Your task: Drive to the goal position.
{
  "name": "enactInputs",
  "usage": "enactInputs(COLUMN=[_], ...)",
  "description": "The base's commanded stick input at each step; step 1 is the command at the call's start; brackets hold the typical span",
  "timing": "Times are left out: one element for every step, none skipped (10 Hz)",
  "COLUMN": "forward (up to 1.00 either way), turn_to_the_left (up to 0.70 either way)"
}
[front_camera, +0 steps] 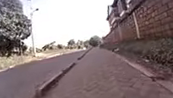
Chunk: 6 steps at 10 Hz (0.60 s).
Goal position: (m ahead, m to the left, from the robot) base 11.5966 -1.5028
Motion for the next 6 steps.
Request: enactInputs(forward=[0.70, 0.70, 0.70, 0.70, 0.70, 0.70], turn_to_the_left=[0.00, 0.00, 0.00, 0.00, 0.00, 0.00])
